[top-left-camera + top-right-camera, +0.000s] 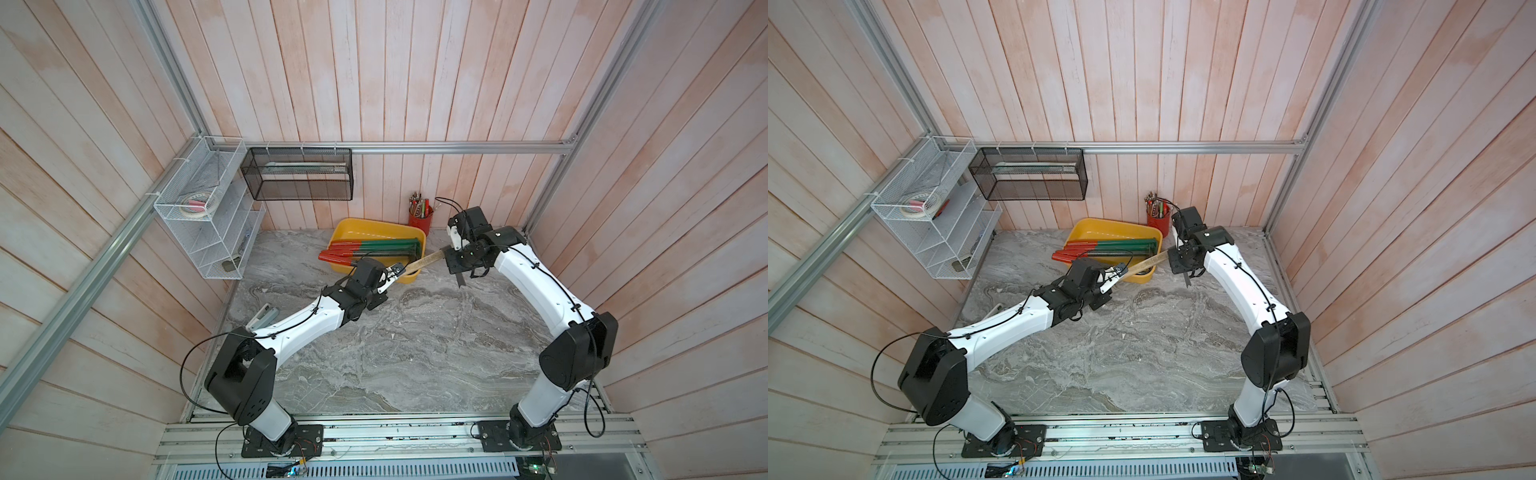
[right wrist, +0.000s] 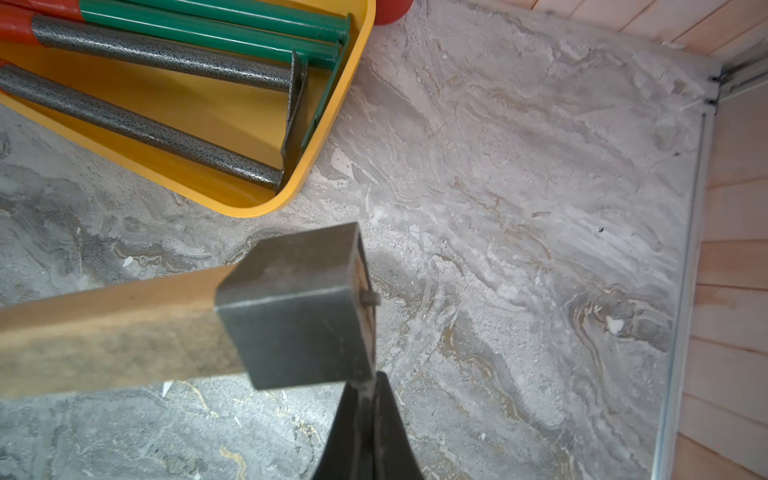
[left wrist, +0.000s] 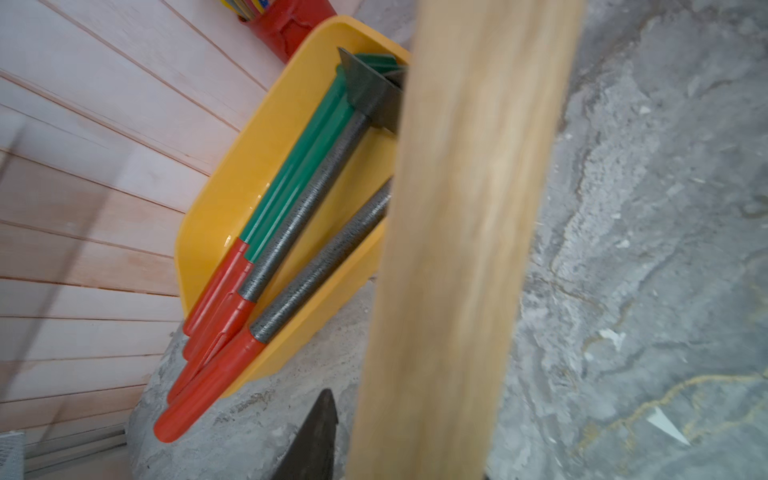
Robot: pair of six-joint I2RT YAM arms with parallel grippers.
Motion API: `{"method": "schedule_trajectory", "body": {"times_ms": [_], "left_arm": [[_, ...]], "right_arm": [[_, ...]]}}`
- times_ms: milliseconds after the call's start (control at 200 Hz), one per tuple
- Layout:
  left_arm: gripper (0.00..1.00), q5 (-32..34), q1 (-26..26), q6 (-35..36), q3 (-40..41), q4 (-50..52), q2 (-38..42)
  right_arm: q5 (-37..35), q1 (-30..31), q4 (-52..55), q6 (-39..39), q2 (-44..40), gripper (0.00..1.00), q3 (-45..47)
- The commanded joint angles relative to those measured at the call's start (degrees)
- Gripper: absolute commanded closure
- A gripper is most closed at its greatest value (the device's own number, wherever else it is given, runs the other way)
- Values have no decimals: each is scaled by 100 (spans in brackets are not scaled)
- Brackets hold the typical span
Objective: Put the small hoe into the storage box
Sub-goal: Place the hoe in the storage box.
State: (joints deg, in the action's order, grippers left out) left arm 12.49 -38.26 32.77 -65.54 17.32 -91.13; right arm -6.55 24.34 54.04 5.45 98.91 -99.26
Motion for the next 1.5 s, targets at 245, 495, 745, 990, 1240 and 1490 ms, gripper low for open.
{"method": "schedule_trajectory", "body": {"times_ms": [245, 495, 745, 990, 1240, 1490], "left_arm": [[100, 59, 96, -635, -19, -660, 156], [100, -543, 99, -909, 3, -610, 366], [100, -1059, 231, -1178, 0, -340, 323], [100, -2702, 911, -1843, -332, 233, 136], [100, -4039, 1224, -2135, -874, 844, -80], [100, -4132, 1196, -2126, -776, 1036, 10]], "right_arm": [[255, 36, -26, 276, -99, 100, 269], [592, 1, -1121, -36, -346, 70, 882], [662, -46, -2484, -30, -1178, 58, 1555], [1237, -369, -4379, -216, -2877, 52, 3286], [1672, -683, -6345, -277, -3779, 51, 5273], [1932, -676, -7309, -444, -3483, 50, 5419]]}}
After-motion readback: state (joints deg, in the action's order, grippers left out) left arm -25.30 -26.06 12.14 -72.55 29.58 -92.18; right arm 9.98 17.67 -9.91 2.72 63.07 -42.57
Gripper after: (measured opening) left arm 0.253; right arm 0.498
